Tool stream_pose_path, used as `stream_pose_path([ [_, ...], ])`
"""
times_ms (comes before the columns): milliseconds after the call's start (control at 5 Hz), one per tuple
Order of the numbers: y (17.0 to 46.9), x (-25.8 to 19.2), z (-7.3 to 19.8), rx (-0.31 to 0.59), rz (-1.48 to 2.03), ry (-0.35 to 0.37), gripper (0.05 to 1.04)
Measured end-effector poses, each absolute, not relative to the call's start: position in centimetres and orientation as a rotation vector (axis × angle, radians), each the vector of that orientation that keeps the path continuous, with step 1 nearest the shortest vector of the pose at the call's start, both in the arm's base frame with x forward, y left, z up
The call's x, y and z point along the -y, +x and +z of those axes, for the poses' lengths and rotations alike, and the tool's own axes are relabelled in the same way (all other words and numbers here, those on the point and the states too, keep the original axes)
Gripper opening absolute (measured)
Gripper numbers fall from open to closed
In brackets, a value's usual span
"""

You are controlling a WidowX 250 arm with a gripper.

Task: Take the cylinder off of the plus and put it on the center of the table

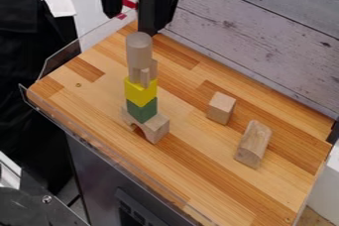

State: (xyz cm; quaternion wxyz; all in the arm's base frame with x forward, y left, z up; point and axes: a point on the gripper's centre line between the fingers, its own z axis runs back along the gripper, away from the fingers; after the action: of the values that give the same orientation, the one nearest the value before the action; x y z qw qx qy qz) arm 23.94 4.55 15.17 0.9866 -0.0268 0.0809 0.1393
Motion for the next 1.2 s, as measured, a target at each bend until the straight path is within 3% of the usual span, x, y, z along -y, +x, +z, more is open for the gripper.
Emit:
stream_pose_path([
  [1200,24.0,-4.3,12.4,-0.228,0.298,-0.072,0.985],
])
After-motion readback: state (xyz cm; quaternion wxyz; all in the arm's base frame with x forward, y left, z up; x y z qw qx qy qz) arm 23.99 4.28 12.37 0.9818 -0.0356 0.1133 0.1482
